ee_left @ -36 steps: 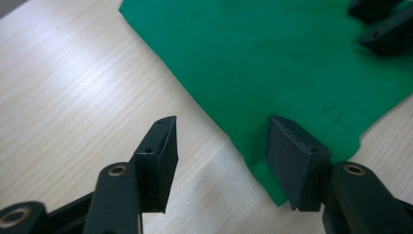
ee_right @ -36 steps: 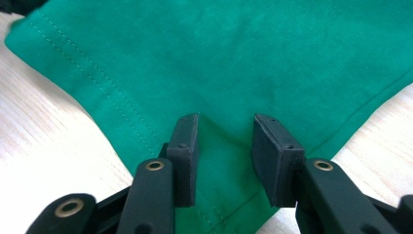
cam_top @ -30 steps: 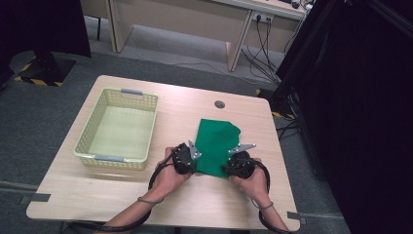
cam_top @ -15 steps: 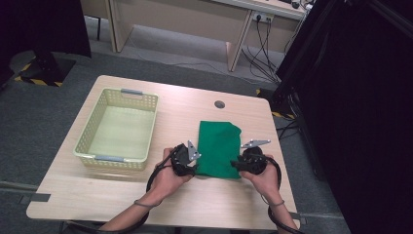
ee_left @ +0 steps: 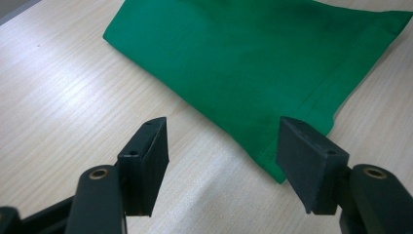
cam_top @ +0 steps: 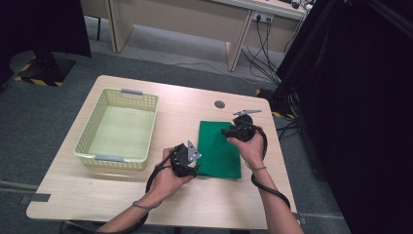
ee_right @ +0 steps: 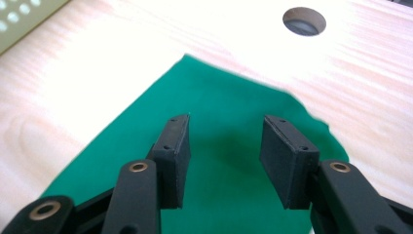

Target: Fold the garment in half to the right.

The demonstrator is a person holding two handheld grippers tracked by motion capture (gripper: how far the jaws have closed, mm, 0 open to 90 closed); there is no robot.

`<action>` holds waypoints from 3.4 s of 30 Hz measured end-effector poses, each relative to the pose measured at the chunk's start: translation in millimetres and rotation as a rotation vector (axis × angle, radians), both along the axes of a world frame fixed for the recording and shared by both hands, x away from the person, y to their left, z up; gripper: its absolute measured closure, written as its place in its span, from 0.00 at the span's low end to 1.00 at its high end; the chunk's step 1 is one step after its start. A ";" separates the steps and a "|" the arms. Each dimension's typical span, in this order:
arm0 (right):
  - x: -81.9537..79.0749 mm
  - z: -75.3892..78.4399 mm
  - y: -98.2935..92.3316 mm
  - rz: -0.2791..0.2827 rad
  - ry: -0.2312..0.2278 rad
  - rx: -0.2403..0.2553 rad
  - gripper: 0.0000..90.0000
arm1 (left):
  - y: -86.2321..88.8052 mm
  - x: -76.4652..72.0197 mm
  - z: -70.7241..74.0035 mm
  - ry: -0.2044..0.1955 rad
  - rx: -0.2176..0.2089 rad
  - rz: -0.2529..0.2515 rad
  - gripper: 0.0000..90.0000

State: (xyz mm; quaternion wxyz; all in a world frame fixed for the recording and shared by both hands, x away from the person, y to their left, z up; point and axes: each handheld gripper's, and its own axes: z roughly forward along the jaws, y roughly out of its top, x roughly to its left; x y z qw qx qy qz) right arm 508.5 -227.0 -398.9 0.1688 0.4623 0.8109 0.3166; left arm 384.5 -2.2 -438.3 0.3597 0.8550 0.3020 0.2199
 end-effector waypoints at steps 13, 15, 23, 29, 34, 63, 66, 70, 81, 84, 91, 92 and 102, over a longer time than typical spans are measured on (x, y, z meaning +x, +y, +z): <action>38.5 -34.8 12.7 -0.056 0.055 -0.021 0.60 | -1.1 0.2 -3.5 0.009 0.004 -0.002 0.40; 40.1 -39.9 12.4 -0.060 0.066 -0.024 0.60 | -1.8 0.5 -3.7 0.011 0.003 -0.004 0.40; 41.3 -51.4 13.8 -0.051 0.082 -0.046 0.59 | -3.0 -0.6 -5.3 0.011 0.007 -0.013 0.40; 39.4 -54.4 13.9 -0.042 0.062 -0.052 0.59 | -4.4 -0.5 -6.3 0.017 0.009 -0.015 0.39; 32.3 -38.7 12.2 -0.029 0.022 -0.036 0.57 | -3.6 0.4 -5.0 0.010 0.008 -0.012 0.39; 3.2 -45.2 7.1 -0.010 0.027 -0.025 0.52 | -3.3 -0.3 -8.1 0.014 -0.001 0.000 0.35; -4.2 -41.4 3.5 -0.011 0.029 -0.019 0.49 | -2.4 -0.1 -7.2 0.011 -0.008 0.002 0.33; -15.4 -39.6 -6.1 -0.017 0.022 0.006 0.45 | 0.2 -0.5 -5.3 0.011 -0.017 0.007 0.31; -48.9 -37.8 -47.9 -0.053 0.010 0.066 0.40 | 9.5 -2.4 -1.8 0.026 -0.051 0.021 0.18; -59.8 -39.0 -56.9 -0.057 0.020 0.072 0.41 | 11.0 -1.1 -1.1 0.024 -0.059 0.034 0.18; -83.1 -44.9 -38.1 0.040 0.003 0.019 0.45 | 3.4 -2.3 -6.5 0.033 -0.053 0.026 0.19; -83.6 -46.6 -35.6 0.043 0.007 0.006 0.46 | 3.0 -2.3 -7.5 0.035 -0.046 0.024 0.19; -84.6 -62.2 -35.0 0.014 0.033 -0.046 0.52 | 3.7 -1.7 -10.3 0.037 -0.029 0.019 0.19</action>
